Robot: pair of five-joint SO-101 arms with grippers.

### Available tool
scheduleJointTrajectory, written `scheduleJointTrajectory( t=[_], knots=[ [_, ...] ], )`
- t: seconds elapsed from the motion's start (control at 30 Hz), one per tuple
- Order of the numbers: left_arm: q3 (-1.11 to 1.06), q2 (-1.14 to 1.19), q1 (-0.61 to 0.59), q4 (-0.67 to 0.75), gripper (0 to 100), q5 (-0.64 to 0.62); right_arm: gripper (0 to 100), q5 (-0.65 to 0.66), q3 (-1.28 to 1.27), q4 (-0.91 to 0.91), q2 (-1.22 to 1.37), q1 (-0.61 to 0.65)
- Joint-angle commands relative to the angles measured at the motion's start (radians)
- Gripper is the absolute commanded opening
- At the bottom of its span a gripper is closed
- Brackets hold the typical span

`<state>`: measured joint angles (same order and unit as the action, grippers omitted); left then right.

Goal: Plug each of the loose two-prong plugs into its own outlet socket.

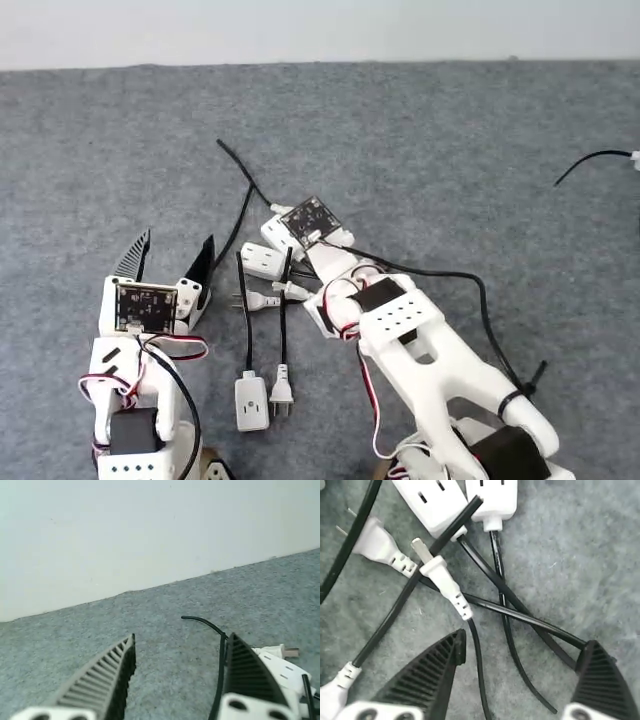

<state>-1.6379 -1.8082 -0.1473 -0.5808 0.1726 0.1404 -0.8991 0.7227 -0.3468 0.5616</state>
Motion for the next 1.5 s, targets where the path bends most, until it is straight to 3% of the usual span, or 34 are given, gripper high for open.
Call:
scheduleJointTrajectory(
  t=[0.0,0.13,0.4,0.57,0.83,1.17,1.3,1.4,1.47],
  knots=[
    [0.013,-0.020,-0.003,0.035,28,-0.017,32.9,0.009,0.057,-0.051,0.001,0.041],
    [0.013,-0.020,-0.003,0.035,28,-0.017,32.1,0.015,0.057,-0.068,0.001,0.082],
    [0.013,-0.020,-0.003,0.035,28,-0.015,31.3,0.150,0.075,-0.064,0.001,0.093],
    [0.013,-0.020,-0.003,0.035,28,-0.015,21.6,0.150,0.098,-0.074,0.005,0.097],
    [0.013,-0.020,-0.003,0.037,28,-0.014,31.1,0.152,0.253,0.042,0.223,0.136],
    [0.012,-0.020,-0.008,0.052,28,-0.014,31.1,0.264,0.436,0.093,0.483,0.151],
    [0.010,-0.020,-0.009,0.052,28,-0.014,20.9,0.265,0.480,0.127,0.521,0.150],
    [0.010,-0.020,-0.009,0.052,28,-0.014,0.9,0.265,0.497,0.139,0.542,0.147],
    [0.010,-0.020,-0.009,0.052,28,-0.014,3.8,0.264,0.499,0.145,0.542,0.136]
  ],
)
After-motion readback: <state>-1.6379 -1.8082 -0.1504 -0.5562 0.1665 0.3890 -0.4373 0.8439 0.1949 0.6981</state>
